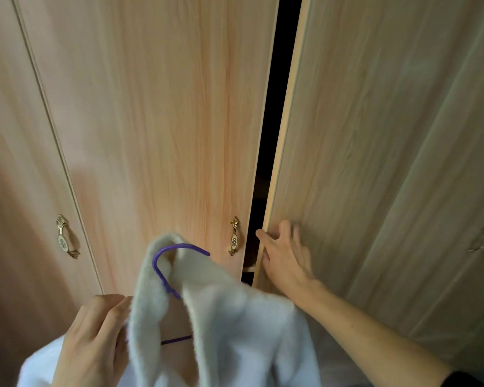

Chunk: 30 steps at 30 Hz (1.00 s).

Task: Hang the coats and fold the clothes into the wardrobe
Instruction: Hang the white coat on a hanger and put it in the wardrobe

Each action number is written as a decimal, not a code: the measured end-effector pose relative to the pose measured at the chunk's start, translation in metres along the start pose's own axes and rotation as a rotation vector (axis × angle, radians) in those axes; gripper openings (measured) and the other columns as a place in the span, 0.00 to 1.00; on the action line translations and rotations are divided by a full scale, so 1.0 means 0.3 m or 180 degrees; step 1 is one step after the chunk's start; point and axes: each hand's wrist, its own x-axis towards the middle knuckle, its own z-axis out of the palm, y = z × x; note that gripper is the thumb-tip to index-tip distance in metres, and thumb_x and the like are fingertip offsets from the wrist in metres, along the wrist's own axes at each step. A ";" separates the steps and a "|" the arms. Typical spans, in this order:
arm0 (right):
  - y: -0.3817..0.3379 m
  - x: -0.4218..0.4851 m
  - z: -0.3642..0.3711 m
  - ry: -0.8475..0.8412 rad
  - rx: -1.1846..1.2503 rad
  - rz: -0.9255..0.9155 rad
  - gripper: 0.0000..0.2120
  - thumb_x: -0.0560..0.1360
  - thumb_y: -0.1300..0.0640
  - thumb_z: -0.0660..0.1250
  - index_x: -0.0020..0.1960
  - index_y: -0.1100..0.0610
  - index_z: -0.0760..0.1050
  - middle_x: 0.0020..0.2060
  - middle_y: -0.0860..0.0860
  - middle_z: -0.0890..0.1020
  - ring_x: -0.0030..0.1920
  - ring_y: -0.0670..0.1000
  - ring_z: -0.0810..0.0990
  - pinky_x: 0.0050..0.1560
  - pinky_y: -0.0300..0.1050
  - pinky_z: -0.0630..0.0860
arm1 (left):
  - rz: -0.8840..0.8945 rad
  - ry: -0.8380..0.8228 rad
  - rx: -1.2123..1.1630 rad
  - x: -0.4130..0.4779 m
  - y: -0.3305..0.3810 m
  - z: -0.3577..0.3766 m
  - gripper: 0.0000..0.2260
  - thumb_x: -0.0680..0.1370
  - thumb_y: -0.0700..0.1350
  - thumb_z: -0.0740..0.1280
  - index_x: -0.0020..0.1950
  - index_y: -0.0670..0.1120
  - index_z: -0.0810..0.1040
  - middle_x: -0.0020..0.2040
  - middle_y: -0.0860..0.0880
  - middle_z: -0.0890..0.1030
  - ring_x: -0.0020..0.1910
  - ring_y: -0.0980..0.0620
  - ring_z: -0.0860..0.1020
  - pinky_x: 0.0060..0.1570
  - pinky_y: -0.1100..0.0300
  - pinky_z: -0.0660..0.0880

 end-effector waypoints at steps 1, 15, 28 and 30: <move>-0.001 -0.012 -0.008 0.0043 -0.0098 0.0010 0.22 0.75 0.58 0.64 0.66 0.44 0.69 0.60 0.55 0.65 0.63 0.60 0.67 0.51 0.55 0.76 | 0.0027 0.0011 -0.0049 -0.002 0.001 -0.004 0.16 0.82 0.53 0.54 0.56 0.44 0.76 0.46 0.41 0.77 0.36 0.38 0.76 0.40 0.54 0.69; 0.067 -0.207 -0.089 -0.0038 -0.0012 -0.0055 0.31 0.73 0.63 0.64 0.71 0.40 0.64 0.73 0.62 0.25 0.76 0.65 0.31 0.73 0.57 0.60 | 0.0405 0.0037 -0.0111 -0.050 0.132 -0.090 0.14 0.83 0.48 0.51 0.58 0.43 0.72 0.48 0.49 0.71 0.42 0.46 0.71 0.39 0.52 0.68; 0.274 -0.529 -0.255 -0.0237 0.0163 -0.0207 0.37 0.75 0.65 0.62 0.74 0.35 0.55 0.72 0.57 0.23 0.75 0.63 0.60 0.63 0.53 0.71 | 0.0640 -0.0189 -0.0077 -0.093 0.486 -0.141 0.11 0.76 0.40 0.58 0.57 0.45 0.72 0.43 0.44 0.77 0.40 0.45 0.73 0.39 0.54 0.69; 0.316 -0.584 -0.285 -0.0257 0.0137 -0.0149 0.36 0.76 0.65 0.61 0.75 0.36 0.55 0.74 0.57 0.26 0.74 0.62 0.63 0.62 0.52 0.72 | 0.0707 -0.0209 -0.0122 -0.101 0.533 -0.137 0.11 0.76 0.40 0.58 0.57 0.46 0.72 0.43 0.44 0.77 0.41 0.45 0.73 0.39 0.53 0.69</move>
